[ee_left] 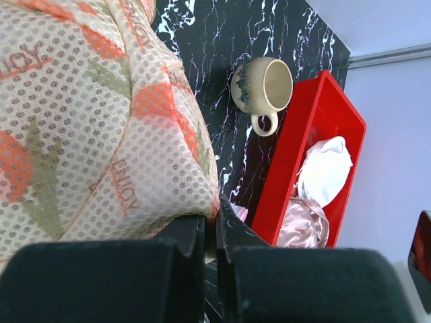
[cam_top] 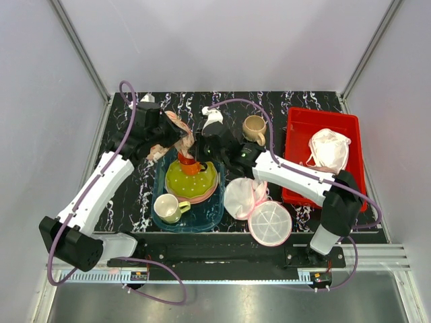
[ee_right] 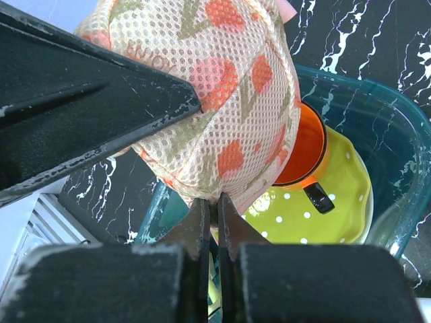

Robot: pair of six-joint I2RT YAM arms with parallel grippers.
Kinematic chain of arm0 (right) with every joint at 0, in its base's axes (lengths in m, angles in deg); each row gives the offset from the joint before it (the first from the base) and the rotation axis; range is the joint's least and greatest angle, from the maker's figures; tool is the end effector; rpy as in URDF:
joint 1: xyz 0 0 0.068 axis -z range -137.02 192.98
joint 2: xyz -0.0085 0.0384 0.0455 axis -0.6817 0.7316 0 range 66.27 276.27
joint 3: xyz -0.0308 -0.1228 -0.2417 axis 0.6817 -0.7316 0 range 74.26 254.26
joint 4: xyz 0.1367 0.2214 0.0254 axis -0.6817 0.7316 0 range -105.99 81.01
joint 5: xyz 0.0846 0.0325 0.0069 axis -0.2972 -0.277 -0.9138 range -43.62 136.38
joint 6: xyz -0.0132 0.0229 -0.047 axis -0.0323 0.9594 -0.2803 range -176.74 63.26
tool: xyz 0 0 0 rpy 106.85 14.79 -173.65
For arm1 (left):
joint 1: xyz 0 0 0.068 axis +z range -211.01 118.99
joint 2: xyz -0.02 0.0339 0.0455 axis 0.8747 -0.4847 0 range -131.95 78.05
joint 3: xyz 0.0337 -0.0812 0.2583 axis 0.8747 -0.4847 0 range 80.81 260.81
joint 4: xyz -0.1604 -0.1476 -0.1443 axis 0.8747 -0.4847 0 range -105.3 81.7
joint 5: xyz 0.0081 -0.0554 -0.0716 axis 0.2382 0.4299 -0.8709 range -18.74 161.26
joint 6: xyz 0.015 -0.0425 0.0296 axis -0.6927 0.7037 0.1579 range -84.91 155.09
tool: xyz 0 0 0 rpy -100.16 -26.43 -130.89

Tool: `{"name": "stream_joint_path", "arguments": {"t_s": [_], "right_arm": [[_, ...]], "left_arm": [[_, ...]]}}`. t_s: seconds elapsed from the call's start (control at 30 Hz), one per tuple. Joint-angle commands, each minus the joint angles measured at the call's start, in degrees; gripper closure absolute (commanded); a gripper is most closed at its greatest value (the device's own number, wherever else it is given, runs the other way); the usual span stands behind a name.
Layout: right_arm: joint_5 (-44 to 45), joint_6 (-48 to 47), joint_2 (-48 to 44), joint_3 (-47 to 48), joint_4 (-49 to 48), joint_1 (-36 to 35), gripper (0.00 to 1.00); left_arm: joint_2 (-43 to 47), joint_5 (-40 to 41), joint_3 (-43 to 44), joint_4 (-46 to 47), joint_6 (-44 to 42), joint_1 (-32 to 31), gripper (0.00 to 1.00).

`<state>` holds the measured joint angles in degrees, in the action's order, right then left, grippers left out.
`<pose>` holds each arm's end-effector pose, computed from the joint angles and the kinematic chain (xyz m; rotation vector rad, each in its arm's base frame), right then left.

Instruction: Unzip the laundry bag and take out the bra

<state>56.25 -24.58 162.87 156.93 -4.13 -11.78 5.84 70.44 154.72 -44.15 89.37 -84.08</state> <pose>0.2362 0.3237 0.3276 -0.3001 2.0827 0.7753 0.2510 -0.1075 0.3706 -0.6040 2.1944 -0.7665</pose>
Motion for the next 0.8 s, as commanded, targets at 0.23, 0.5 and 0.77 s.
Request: {"name": "stream_joint_path", "arguments": {"t_s": [0.23,0.5,0.77], "right_arm": [[-17.8,-1.8,-3.0,1.7,3.7,11.3,1.00],[-44.7,-1.6,-3.3,4.7,7.1,21.0,1.00],[-50.5,0.6,-4.5,4.1,6.0,22.6,1.00]], "left_arm": [[2.4,3.2,7.2,-1.3,-18.2,3.7,0.62],[7.3,-3.0,6.4,-1.1,-31.7,5.7,0.06],[16.9,-5.5,-6.0,3.2,-39.7,5.8,0.05]]}}
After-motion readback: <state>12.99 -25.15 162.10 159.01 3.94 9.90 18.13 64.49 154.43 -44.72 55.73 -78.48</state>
